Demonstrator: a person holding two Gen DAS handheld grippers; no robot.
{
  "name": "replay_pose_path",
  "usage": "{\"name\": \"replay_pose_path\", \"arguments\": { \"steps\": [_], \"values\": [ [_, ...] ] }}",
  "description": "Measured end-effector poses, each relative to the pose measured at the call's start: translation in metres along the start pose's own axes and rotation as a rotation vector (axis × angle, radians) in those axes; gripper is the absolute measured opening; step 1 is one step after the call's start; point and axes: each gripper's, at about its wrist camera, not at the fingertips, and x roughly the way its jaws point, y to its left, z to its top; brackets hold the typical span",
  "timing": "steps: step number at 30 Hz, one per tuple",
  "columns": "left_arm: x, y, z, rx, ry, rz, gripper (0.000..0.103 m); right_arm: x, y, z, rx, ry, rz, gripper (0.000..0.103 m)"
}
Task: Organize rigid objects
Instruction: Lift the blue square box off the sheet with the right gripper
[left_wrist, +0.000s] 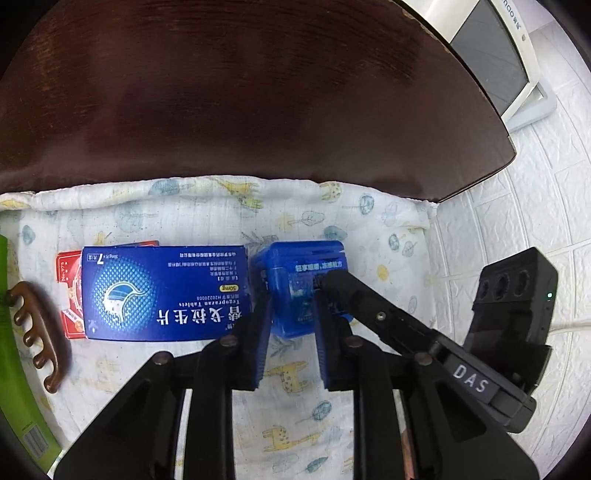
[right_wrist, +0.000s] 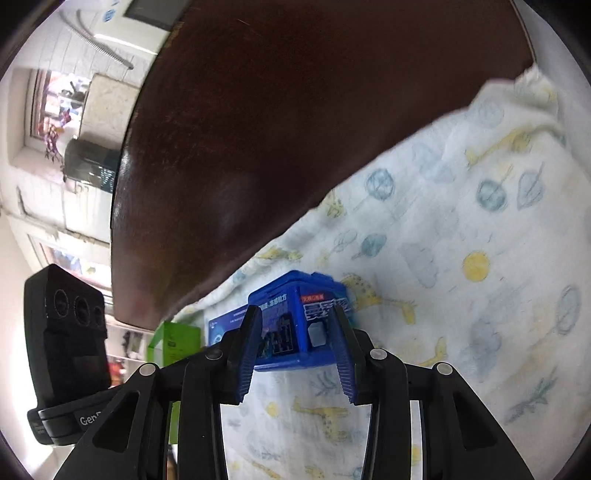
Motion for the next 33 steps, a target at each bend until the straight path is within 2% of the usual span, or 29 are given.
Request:
{"name": "replay_pose_path", "arguments": {
  "steps": [4, 10, 15, 18, 19, 21, 23, 24, 25, 29, 32, 33],
  "values": [
    [-0.002, -0.005, -0.006, 0.034, 0.001, 0.007, 0.018, 0.0, -0.001, -0.007, 0.014, -0.013, -0.011, 0.04],
    [-0.015, -0.023, -0.026, 0.109, 0.016, -0.03, 0.018, -0.021, 0.007, -0.029, 0.011, -0.056, -0.049, 0.038],
    [-0.024, -0.03, -0.064, 0.207, 0.036, -0.037, 0.019, -0.042, 0.007, -0.069, 0.026, -0.09, -0.067, 0.038],
    [-0.027, -0.02, -0.081, 0.201, 0.049, -0.056, 0.018, -0.043, 0.003, -0.096, 0.025, -0.049, -0.068, 0.037],
    [-0.026, -0.018, -0.083, 0.198, 0.051, -0.061, 0.021, -0.039, 0.009, -0.105, 0.022, -0.041, -0.061, 0.037],
    [-0.028, -0.01, -0.086, 0.162, 0.04, -0.061, 0.022, -0.04, 0.007, -0.11, 0.014, -0.034, -0.055, 0.037],
    [-0.037, -0.003, -0.087, 0.143, -0.003, -0.048, 0.026, -0.043, 0.009, -0.112, 0.002, -0.046, -0.061, 0.037],
    [-0.038, -0.003, -0.085, 0.152, -0.018, -0.04, 0.035, -0.049, 0.007, -0.112, 0.0, -0.057, -0.072, 0.037],
    [-0.041, -0.003, -0.084, 0.154, -0.024, -0.031, 0.039, -0.051, 0.008, -0.112, -0.001, -0.072, -0.089, 0.037],
    [-0.035, -0.014, -0.08, 0.189, -0.019, -0.037, 0.039, -0.06, 0.007, -0.109, 0.001, -0.103, -0.103, 0.037],
    [-0.022, -0.018, -0.081, 0.196, 0.008, -0.044, 0.036, -0.058, 0.011, -0.104, 0.005, -0.109, -0.114, 0.037],
    [-0.017, -0.016, -0.081, 0.182, 0.02, -0.053, 0.032, -0.057, 0.011, -0.103, 0.01, -0.109, -0.118, 0.037]
  ]
}}
